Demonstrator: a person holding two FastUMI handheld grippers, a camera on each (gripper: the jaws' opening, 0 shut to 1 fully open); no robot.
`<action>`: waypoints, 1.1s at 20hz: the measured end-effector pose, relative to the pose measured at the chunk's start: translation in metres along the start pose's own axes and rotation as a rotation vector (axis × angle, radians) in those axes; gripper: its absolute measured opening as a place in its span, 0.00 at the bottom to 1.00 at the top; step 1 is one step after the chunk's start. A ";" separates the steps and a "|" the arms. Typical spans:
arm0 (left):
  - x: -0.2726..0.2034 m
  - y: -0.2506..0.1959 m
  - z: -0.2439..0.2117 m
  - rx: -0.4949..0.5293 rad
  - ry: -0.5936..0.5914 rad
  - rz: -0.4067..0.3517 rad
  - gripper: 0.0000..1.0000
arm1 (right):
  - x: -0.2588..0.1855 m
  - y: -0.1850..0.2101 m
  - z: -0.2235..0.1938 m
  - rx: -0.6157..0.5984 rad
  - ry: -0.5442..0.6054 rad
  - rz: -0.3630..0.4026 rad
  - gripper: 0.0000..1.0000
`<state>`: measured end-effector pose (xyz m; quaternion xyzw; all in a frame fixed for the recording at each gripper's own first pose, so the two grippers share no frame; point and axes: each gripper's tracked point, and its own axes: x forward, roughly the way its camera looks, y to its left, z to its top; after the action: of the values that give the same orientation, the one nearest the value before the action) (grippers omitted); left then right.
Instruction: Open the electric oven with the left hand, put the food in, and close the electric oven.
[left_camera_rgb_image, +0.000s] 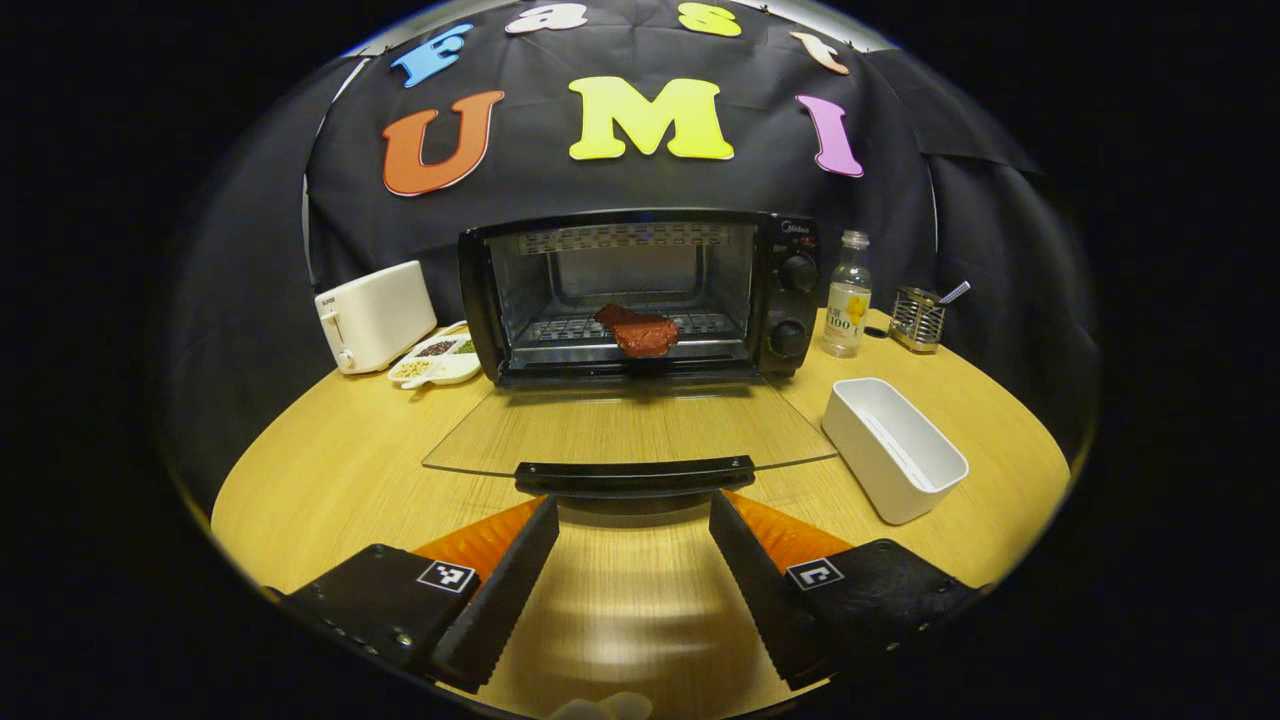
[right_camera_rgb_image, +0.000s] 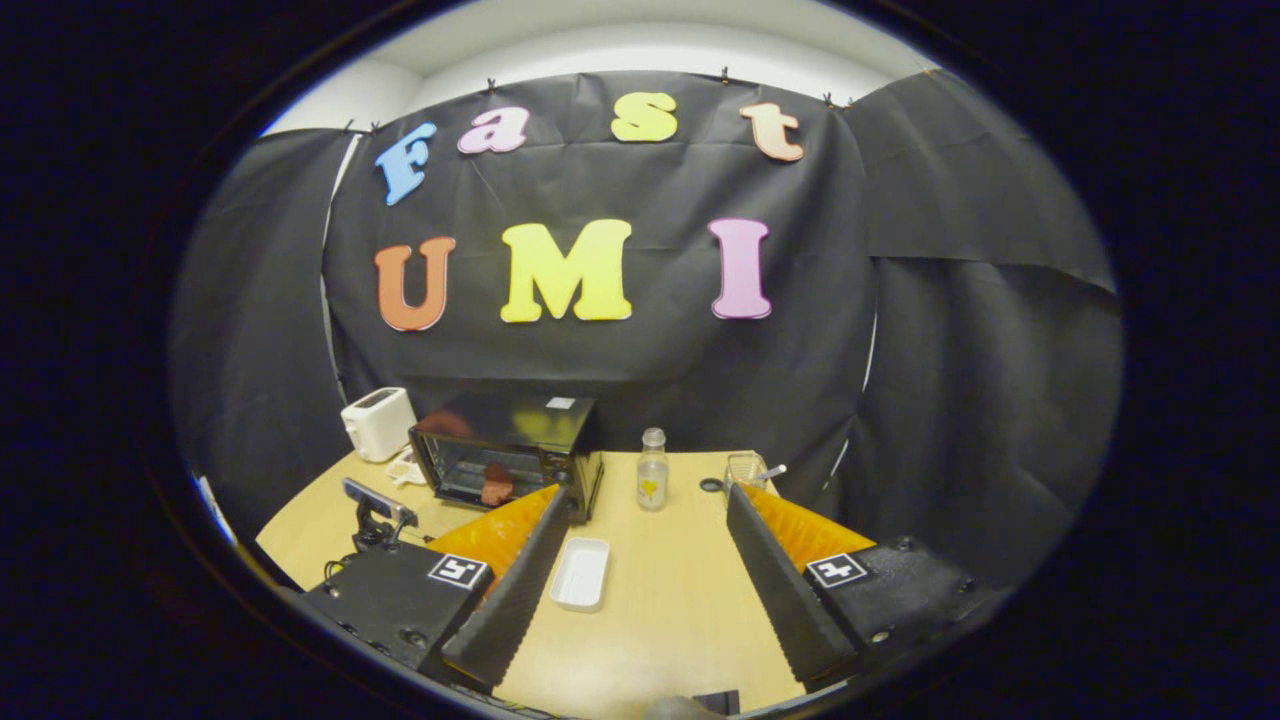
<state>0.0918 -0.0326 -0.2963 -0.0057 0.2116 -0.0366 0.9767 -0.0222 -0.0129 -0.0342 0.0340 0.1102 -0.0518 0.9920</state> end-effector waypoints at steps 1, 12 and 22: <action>0.005 0.000 -0.002 0.000 0.007 -0.006 0.97 | -0.002 -0.002 0.002 -0.001 -0.001 -0.015 1.00; 0.007 -0.002 0.016 0.051 -0.010 -0.008 0.97 | 0.005 0.002 -0.010 0.015 0.012 -0.011 0.96; 0.001 -0.004 0.094 0.062 -0.132 0.010 0.98 | 0.029 0.033 -0.005 -0.009 0.018 0.104 0.96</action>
<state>0.1320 -0.0367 -0.2108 0.0232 0.1456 -0.0377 0.9883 0.0087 0.0172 -0.0439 0.0356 0.1177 0.0008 0.9924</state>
